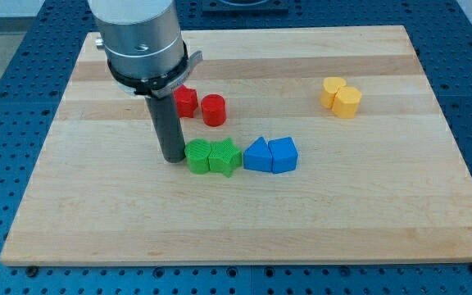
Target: Move the red circle close to the red star
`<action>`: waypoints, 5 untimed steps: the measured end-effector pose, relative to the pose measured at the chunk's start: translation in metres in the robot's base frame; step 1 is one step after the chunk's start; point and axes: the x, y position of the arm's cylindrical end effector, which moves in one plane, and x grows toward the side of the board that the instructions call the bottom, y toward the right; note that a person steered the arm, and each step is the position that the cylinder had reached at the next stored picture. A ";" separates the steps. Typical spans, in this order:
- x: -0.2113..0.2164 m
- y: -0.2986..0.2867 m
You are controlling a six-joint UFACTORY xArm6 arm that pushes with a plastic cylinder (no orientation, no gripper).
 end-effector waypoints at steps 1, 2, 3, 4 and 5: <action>-0.009 -0.010; -0.033 -0.010; -0.044 -0.001; -0.044 0.020; -0.051 0.047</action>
